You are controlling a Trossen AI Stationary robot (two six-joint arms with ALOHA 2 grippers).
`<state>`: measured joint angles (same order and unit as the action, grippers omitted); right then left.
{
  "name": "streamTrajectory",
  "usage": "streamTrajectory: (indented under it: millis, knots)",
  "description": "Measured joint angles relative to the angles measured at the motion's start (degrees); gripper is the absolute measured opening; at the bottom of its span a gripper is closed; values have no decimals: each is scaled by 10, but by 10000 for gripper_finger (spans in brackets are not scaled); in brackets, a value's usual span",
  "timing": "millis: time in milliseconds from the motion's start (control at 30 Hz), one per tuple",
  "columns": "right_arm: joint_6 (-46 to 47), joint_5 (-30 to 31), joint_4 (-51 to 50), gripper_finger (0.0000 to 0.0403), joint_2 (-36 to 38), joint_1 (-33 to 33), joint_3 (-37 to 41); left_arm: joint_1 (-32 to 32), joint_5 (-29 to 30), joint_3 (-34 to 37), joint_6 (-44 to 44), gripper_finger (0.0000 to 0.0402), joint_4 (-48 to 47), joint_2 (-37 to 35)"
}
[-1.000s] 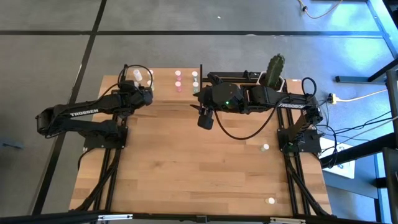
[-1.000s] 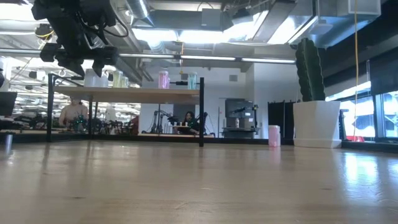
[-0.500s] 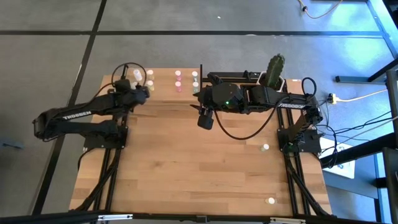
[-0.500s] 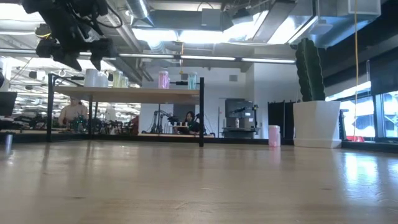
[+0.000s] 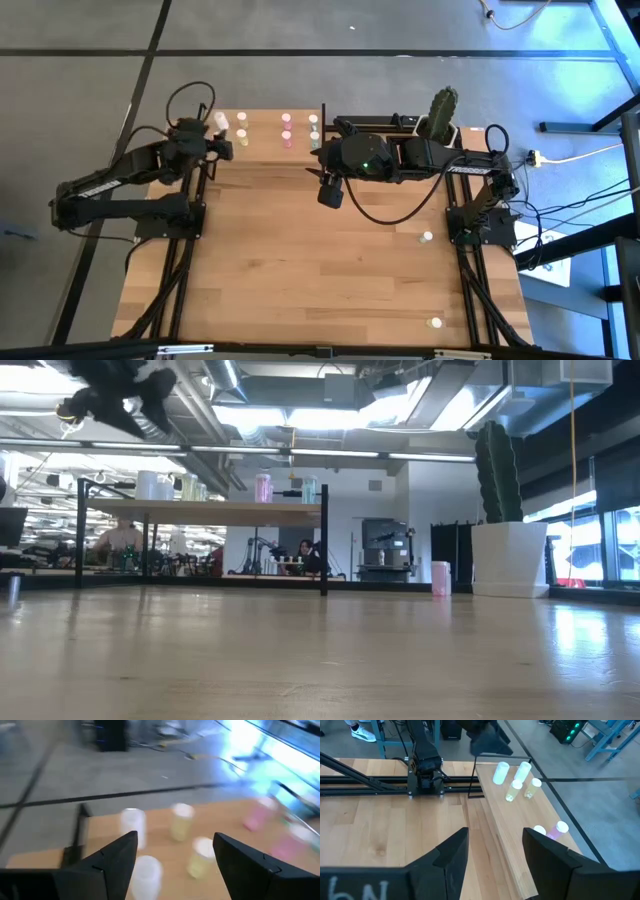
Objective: Pick and place medicine bottles onto shelf by color
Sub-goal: Put the bottom white pill bottle on the shelf and align it with the other white pill bottle
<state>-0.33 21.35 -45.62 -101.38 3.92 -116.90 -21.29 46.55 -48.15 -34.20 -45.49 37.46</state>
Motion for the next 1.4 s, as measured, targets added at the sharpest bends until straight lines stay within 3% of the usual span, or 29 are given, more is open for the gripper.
streamTrajectory:
  millis: [133, 200, 600, 800, 1000, 1400]
  knots:
    - [0, 0, 0, 188, 0, 0, 0, 5, -97, -22, 52, 243, -19, -1]
    - [0, 0, 0, 188, 0, 0, 0, 5, -118, -29, 50, 236, -45, -1]
    - [1, 0, 0, 188, 0, 0, 0, 4, -133, -35, 0, 133, -156, 2]
    - [1, 0, 0, 188, 0, 0, 0, -2, -110, -35, -2, 73, -154, 15]
    - [0, 0, 0, 188, 0, 0, 0, -34, -128, -35, -15, 7, -160, 55]
    - [0, 0, 0, 188, 0, 0, 0, -103, -187, -35, -32, 1, -159, 115]
